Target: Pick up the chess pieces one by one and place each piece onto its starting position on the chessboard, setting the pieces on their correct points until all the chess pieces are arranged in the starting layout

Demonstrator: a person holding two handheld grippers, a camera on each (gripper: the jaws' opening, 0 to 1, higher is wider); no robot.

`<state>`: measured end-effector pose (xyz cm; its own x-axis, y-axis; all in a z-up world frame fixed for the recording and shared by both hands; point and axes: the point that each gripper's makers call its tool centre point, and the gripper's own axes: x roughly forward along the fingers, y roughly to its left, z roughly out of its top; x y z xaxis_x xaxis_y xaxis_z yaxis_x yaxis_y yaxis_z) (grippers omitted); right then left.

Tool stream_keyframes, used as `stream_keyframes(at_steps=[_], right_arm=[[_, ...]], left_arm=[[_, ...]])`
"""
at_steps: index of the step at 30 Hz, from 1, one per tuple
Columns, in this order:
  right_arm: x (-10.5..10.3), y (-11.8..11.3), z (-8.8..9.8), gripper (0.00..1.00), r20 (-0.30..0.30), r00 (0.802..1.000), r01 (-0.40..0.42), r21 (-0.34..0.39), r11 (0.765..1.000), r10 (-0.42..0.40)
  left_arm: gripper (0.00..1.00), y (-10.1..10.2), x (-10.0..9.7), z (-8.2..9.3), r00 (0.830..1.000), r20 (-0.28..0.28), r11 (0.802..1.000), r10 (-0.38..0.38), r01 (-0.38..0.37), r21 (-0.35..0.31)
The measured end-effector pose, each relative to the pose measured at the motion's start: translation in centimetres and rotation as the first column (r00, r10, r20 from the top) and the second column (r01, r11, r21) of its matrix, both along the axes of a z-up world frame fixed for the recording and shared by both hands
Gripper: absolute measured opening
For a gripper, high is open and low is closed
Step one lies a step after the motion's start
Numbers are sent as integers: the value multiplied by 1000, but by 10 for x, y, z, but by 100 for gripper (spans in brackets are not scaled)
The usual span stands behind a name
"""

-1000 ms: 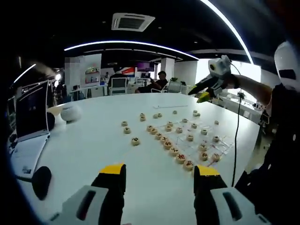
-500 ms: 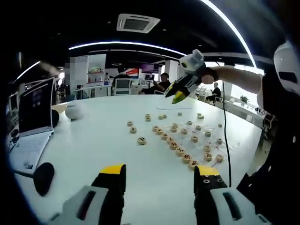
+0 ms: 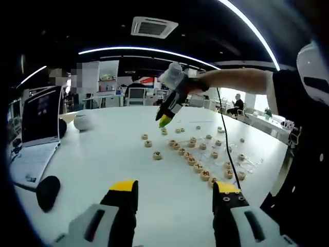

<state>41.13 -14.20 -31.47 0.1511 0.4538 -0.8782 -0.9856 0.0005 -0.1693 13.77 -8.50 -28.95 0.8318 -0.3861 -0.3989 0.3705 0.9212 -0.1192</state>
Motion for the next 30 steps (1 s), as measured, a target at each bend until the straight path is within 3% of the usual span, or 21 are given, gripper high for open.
stream_keyframes(at_steps=[11,22,30], right_arm=[[19,25,-34,32,-40,999,10,-58,998,-13],[29,30,-49,28,-80,996,32,-77,997,-38],[32,28,-51,19,-100,994,44,-79,996,-52]], left_arm=[[59,9,0,0,1000,-1,1000,28,-28,-13],[59,9,4,-3,1000,-12,1000,22,-22,-10],[59,12,5,-3,999,-12,999,32,-32,-12]])
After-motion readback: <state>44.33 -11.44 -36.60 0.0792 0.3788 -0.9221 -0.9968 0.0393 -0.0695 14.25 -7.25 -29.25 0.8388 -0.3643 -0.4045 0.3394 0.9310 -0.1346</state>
